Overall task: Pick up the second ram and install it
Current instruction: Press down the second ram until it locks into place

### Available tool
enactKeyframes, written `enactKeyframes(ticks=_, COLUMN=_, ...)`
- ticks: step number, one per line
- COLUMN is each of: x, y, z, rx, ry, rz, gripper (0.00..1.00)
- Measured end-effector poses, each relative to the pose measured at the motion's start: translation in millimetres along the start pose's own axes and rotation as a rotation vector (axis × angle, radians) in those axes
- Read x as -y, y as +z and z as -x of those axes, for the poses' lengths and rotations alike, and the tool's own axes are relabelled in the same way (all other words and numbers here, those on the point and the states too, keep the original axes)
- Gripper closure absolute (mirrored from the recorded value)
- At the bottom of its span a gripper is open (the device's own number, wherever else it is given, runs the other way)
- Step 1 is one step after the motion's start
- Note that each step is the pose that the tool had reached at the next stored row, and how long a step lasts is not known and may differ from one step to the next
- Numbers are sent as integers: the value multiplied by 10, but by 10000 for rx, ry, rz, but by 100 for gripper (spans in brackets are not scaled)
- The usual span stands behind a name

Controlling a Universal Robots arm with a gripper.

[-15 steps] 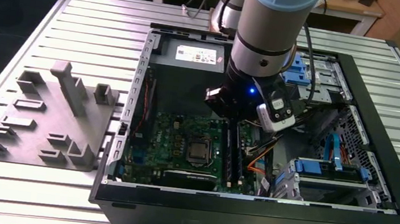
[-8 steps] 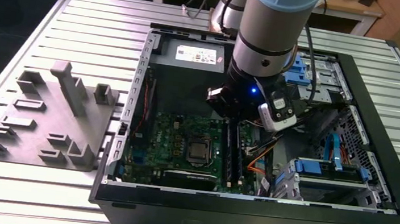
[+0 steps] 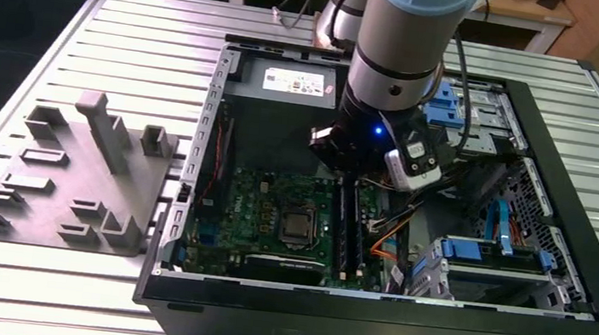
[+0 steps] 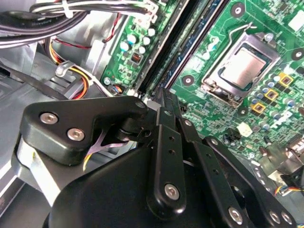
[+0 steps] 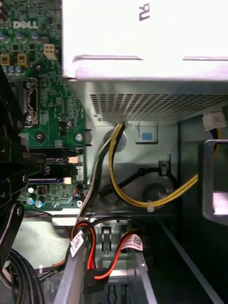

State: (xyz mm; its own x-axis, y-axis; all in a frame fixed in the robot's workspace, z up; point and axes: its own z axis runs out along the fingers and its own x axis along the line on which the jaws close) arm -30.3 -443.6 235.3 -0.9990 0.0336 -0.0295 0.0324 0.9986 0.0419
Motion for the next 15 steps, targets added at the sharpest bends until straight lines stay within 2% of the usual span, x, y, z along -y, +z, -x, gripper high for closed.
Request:
enactKeyframes(ticks=5, x=-33, y=16, z=-1, rx=0, ry=-1, rz=2, gripper=93)
enactKeyframes(ticks=15, x=-35, y=54, z=-3, rx=1, ry=0, rz=5, gripper=93)
